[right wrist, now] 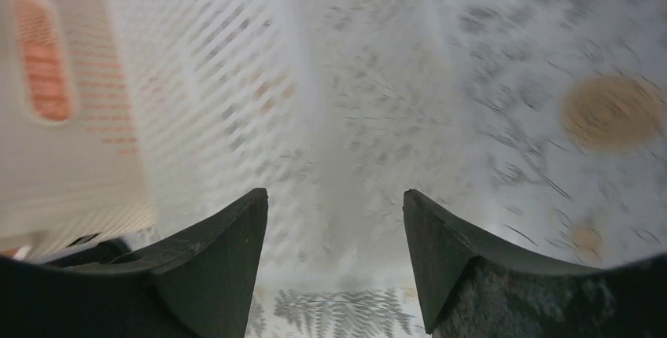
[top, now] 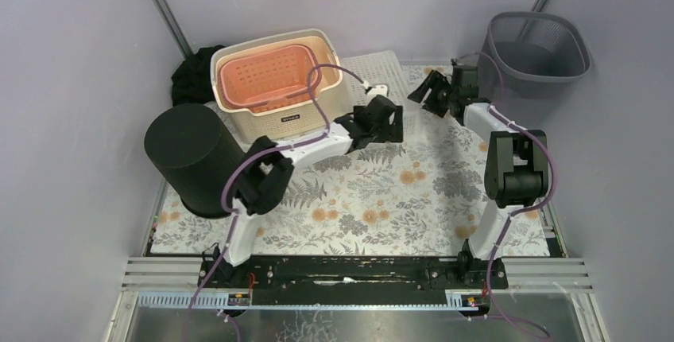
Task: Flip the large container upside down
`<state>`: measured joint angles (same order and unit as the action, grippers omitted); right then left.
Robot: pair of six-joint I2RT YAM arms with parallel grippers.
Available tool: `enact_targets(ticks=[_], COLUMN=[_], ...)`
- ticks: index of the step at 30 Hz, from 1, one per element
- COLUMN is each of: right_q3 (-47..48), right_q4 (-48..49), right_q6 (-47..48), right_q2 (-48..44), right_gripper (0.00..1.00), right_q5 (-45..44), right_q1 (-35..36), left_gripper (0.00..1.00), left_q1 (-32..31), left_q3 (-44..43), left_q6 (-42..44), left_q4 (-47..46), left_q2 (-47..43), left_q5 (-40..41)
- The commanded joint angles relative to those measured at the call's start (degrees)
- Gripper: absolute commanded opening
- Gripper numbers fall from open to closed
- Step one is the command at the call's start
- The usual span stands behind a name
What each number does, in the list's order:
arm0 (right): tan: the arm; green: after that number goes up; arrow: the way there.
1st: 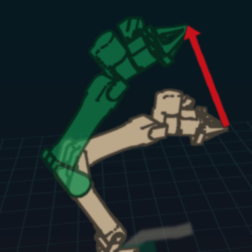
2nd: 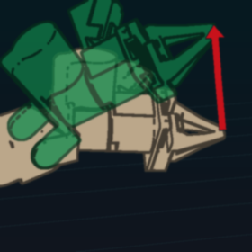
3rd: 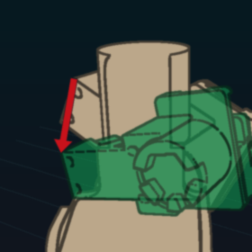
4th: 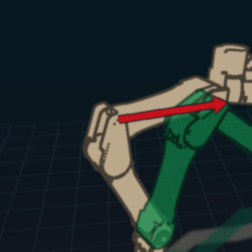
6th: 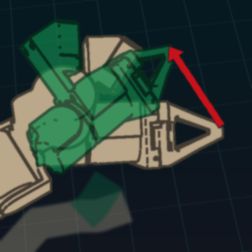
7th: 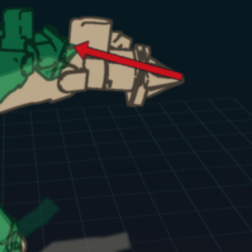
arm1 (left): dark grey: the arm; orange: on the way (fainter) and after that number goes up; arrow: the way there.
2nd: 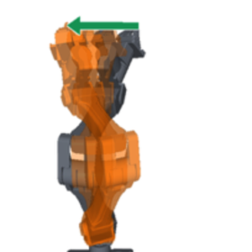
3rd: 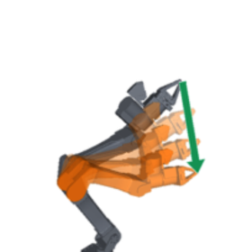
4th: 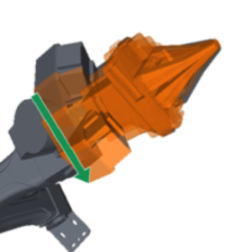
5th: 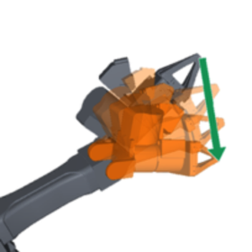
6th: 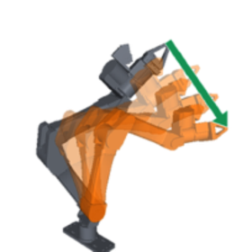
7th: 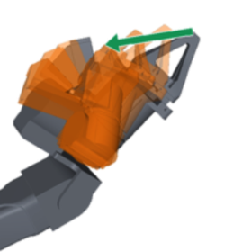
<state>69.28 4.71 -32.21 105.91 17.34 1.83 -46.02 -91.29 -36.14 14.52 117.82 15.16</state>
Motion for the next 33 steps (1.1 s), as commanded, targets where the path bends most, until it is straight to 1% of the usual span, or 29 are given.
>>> enact_targets(ticks=[1,5,7,9,11,13,14,18,20,23,26,29,33], right_q3=[11.74,17.54,21.64,24.8,27.77,29.42,30.49,34.98,36.68,38.18,40.25,43.33,43.3], right_q4=[-6.64,-20.09,-27.97,-33.75,-36.56,-37.3,-37.16,-37.71,-37.91,-37.63,-37.66,-38.29,-36.17], right_q6=[7.71,15.56,19.49,22.42,24.05,25.17,25.34,26.94,27.41,27.57,28.08,28.93,29.38], right_q2=[-3.69,-12.34,-15.52,-17.81,-19.79,-20.8,-20.72,-17.48,-15.71,-13.59,-11.14,-7.45,-6.38], right_gripper=[0.7,0.72,0.72,0.72,0.73,0.73,0.74,0.74,0.74,0.74,0.74,0.73,0.72], right_q5=[7.52,6.95,4.47,0.16,-7.29,-14.49,-16.73,-22.73,-23.61,-23.22,-22.64,-22.86,-22.69], right_q1=[1.34,1.34,1.33,1.32,1.34,1.25,1.19,0.7,-0.48,-2.47,-4.16,-4.81,-4.81], left_gripper=[1.0,1.0,1.0,1.0,1.0,1.0,1.0,1.0,1.0,1.0,1.0,1.0,1.0], left_q1=[0.02,3.13,3.66,4.08,5.11,6.64,7.34,9.33,10.85,12.33,11.67,10.44,9.13], left_q3=[-7.2,-12.53,-15.62,-18.73,-20.7,-20.46,-20.39,-23.73,-23.82,-20.9,-16.59,-12.21,-7.4], left_q6=[0.01,-0.6,0.33,1.61,2.03,1.92,2.14,4.23,4.08,3.54,3.58,3.85,3.28], left_q4=[1.56,0.65,0.89,2.22,3.44,3.01,2.44,4.22,5.19,3.67,0.51,-2.33,-4.8], left_q2=[8.16,12.36,14.16,15.87,16.66,16.68,16.94,18.77,18.88,17.58,13.4,9.13,4.75], left_q5=[-6.27,-8.47,-8.49,-7.35,-6.66,-6.68,-6.78,-4.91,-4.49,-7.01,-11.15,-17.93,-20.44])
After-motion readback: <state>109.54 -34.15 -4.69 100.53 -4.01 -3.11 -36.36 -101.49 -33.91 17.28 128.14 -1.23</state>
